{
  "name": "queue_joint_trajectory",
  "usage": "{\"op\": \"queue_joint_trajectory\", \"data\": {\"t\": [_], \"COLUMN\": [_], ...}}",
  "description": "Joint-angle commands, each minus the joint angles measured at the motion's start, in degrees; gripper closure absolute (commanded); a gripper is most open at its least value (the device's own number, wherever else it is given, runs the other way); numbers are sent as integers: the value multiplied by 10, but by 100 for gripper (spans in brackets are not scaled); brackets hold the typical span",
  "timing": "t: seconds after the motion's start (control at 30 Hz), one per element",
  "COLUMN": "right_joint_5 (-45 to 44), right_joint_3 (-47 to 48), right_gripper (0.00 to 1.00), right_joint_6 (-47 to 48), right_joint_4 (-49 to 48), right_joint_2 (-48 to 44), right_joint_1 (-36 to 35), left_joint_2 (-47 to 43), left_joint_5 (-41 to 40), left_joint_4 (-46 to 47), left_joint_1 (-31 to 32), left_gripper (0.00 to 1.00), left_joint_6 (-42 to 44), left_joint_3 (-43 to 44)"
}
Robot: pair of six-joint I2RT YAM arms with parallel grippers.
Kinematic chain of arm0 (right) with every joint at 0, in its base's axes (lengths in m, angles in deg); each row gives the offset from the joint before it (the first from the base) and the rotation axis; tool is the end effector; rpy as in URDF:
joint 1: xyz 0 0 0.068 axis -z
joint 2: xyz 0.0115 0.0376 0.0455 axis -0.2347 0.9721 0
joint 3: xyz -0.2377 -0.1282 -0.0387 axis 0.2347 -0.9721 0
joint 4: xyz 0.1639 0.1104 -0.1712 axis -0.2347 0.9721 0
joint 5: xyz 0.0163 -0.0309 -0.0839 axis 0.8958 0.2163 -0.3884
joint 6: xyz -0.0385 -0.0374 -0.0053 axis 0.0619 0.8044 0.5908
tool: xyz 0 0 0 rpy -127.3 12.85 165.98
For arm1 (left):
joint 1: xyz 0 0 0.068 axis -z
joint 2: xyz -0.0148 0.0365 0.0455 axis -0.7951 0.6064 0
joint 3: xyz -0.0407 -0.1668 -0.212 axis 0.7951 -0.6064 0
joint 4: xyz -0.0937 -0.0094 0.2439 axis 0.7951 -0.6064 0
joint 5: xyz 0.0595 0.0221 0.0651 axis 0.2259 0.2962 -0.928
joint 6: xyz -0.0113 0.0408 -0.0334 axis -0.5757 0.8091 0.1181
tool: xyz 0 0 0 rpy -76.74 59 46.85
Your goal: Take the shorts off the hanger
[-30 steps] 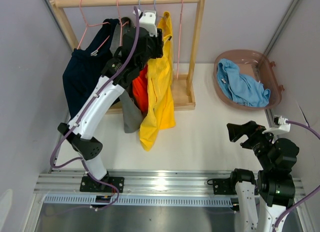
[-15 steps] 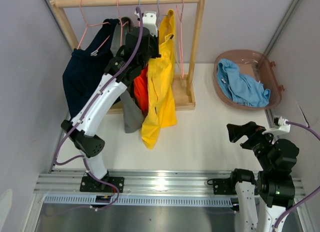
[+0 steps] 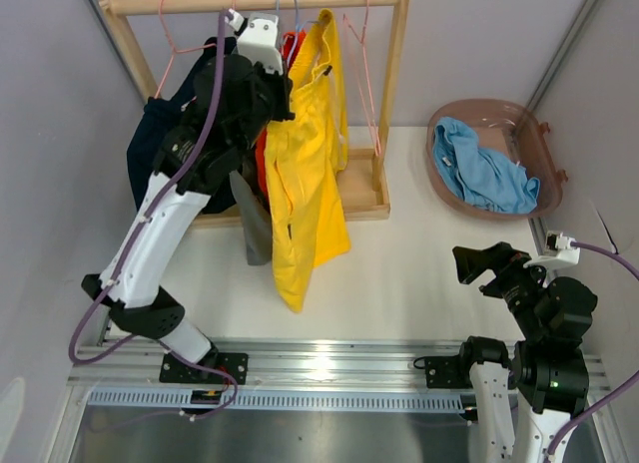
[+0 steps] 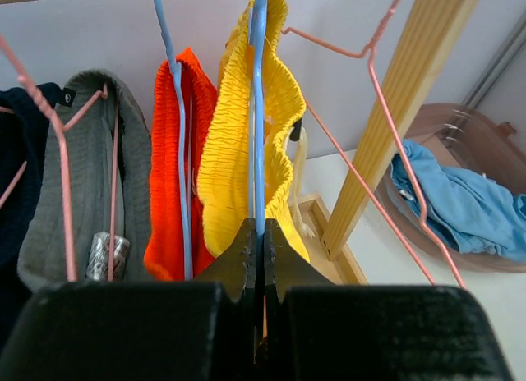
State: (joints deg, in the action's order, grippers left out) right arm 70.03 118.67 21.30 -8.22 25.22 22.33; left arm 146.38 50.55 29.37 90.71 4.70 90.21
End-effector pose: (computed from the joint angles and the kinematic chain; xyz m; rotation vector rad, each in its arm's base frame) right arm 0.0339 0.0071 0.3641 0.2451 1.7633 0.4921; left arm 0.2499 -0.1794 0.5570 0.2020 1.6455 -0.2659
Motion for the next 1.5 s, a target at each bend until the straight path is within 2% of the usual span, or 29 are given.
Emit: {"op": "queue_joint_trajectory", "data": {"t": [0.0,0.07,0.1,0.17,0.2,0.37,0.47,0.5,0.53,0.6,0.63,0.73,0.77,0.87,0.97,1.07,1.3,1.47], "right_joint_5": [-1,4,10,42,59,186,249,295,315,351,361,382,385,356,315,271,138,52], "right_joint_3": [25,30,32,34,36,39,33,28,19,-13,-23,-42,-42,-27,-7,-1,9,10], "right_gripper": [1,0,1,1,0,1,0,0,1,1,1,1,1,1,1,1,1,0], "right_joint_6": [9,9,9,8,9,5,-4,-9,-21,-31,-34,-21,-6,28,36,37,91,119], "right_joint_4": [-5,-8,-10,-26,-35,-114,-162,-177,-208,-240,-266,-281,-283,-272,-284,-306,-299,-300], "right_joint_2": [1,3,6,10,14,27,48,55,61,72,77,100,116,147,168,196,251,271], "right_joint_1": [2,2,2,2,2,-1,-1,-1,0,0,-1,-10,-15,-51,-86,-152,-307,-368], "left_joint_2": [-71,-105,-142,-180,-199,-326,-381,-390,-397,-403,-405,-434,-442,-459,-449,-437,-427,-423], "left_joint_5": [-28,-38,-38,-36,-31,0,75,98,148,192,238,296,338,413,455,483,489,488], "left_joint_4": [29,36,37,36,31,-6,-26,-33,-42,-83,-94,-102,-99,-98,-109,-115,-123,-124], "left_joint_1": [26,43,49,53,55,58,59,60,60,60,60,61,61,61,61,60,60,61], "left_gripper": [100,100,100,100,100,100,100,100,100,100,100,100,100,100,100,100,100,100], "left_joint_6": [16,14,4,-8,-16,-61,-78,-80,-80,-79,-79,-79,-78,-80,-84,-99,-110,-124], "left_joint_3": [-13,-64,-121,-161,-214,-332,-372,-376,-377,-369,-362,-380,-393,-398,-374,-340,-295,-263]}}
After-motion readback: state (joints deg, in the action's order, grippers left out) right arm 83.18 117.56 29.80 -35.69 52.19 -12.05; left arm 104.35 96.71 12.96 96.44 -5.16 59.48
